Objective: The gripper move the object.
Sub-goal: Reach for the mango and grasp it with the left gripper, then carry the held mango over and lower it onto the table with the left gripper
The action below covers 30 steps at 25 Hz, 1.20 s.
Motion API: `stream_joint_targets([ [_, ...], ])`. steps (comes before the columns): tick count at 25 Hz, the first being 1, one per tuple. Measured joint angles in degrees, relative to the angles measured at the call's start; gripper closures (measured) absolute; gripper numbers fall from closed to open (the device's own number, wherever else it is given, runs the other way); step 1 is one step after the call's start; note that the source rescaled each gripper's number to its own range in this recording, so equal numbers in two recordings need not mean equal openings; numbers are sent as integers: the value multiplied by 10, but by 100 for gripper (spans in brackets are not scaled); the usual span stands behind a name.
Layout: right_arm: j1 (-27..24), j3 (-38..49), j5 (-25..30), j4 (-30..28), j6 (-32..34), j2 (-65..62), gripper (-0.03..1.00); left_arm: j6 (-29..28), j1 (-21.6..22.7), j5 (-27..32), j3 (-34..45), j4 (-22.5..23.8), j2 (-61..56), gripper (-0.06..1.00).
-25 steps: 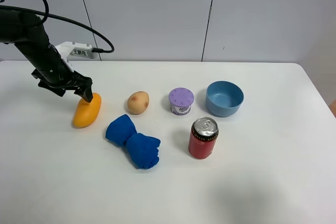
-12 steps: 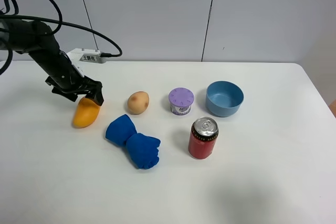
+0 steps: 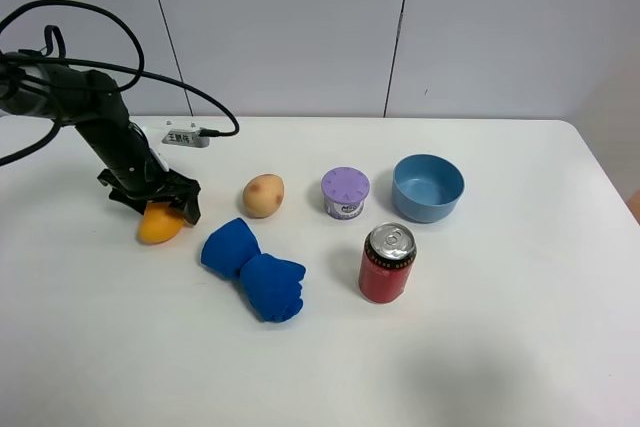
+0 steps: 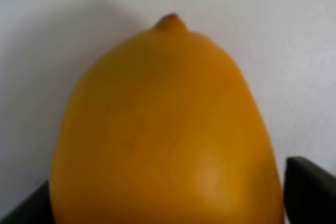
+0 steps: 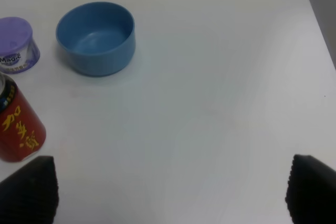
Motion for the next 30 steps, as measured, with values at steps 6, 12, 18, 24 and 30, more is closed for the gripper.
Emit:
stream_joint_targets([
  [6,0,0,0,0,0,0,-3,0,0,2,0,-2,1,93],
  [12,0,0,0,0,0,0,-3,6,-4,35,0,-1,-25,93],
  [18,0,0,0,0,0,0,-3,6,-4,64,-26,-4,-133,93],
  [24,0,0,0,0,0,0,-3,5,-38,179,-168,-10,-179,93],
  [30,0,0,0,0,0,0,-3,-18,-157,245,-308,-12,-179,93],
])
